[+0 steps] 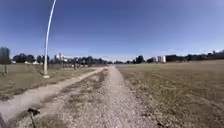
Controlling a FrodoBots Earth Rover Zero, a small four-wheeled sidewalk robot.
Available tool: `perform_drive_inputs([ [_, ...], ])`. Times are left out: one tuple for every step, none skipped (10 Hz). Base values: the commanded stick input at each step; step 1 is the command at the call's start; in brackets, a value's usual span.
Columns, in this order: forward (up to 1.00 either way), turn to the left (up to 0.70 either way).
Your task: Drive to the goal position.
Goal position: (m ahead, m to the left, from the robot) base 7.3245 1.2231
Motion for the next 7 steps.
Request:
perform_drive_inputs([
  [0.69, 0.03],
  [0.69, 0.03],
  [0.69, 0.03],
  [0.69, 0.03],
  [0.69, 0.03],
  [0.69, 0.03],
  [0.69, 0.03],
])
